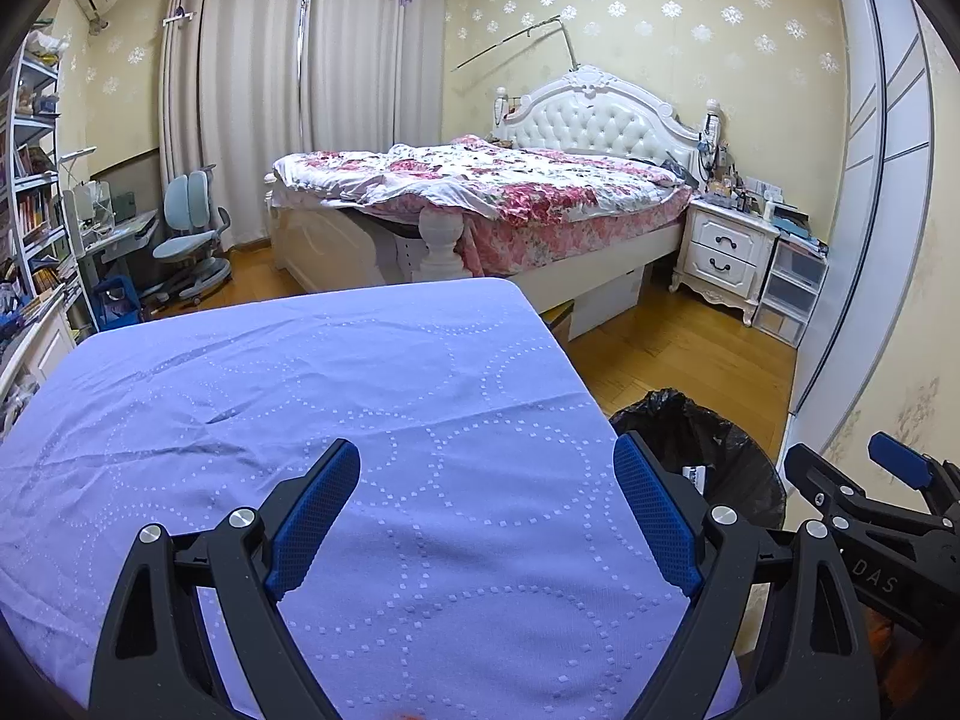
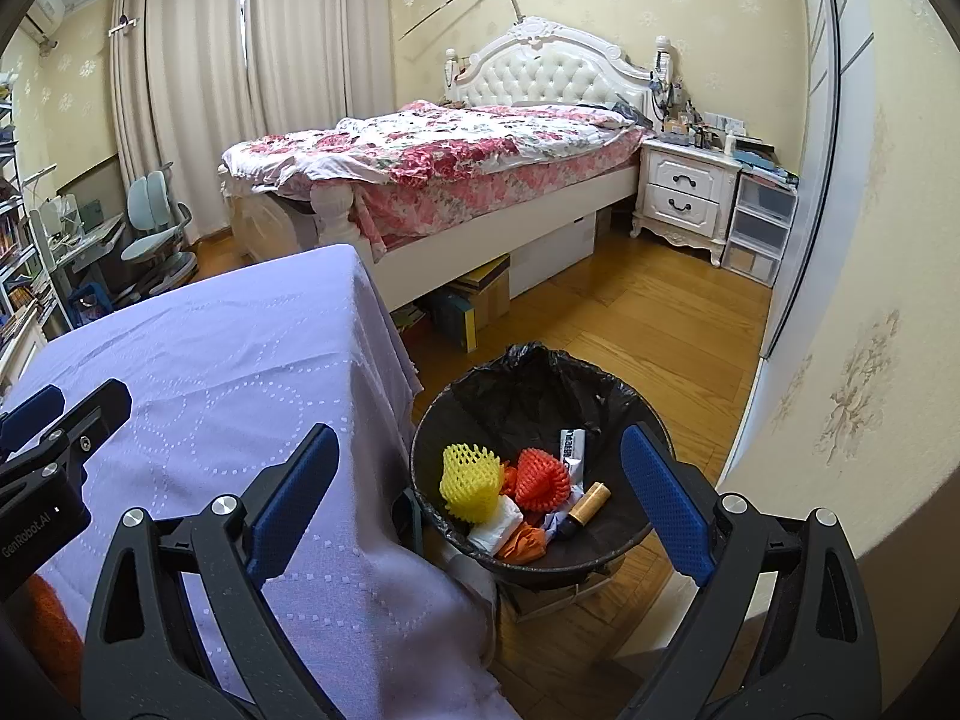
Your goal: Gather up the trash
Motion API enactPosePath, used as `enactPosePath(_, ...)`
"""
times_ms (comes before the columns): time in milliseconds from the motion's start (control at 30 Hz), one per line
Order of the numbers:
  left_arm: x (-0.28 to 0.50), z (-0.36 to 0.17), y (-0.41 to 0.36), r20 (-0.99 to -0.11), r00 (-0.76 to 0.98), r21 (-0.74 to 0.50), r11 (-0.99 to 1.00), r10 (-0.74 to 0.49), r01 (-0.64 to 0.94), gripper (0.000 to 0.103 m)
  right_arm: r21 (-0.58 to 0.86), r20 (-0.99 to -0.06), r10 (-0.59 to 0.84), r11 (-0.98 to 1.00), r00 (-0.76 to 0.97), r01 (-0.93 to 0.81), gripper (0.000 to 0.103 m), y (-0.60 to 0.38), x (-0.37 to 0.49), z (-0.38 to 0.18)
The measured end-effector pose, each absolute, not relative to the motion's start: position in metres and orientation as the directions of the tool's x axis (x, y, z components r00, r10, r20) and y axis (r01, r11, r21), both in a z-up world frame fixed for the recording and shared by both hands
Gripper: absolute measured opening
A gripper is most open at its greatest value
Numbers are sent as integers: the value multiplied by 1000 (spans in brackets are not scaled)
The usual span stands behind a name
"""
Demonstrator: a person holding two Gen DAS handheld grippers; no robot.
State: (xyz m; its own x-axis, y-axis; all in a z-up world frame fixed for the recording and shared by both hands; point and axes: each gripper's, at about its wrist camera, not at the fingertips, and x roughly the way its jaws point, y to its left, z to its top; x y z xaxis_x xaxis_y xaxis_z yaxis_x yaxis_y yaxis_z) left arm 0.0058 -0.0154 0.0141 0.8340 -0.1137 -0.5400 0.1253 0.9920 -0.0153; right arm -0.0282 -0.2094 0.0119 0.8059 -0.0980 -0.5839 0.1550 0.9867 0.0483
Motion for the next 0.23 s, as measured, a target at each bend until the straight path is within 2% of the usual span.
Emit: enactPosePath(233,18,10,12,-572,817,-27,997,-75,73,86,34,-590,-79,992,803,122,93,-197,-23,9)
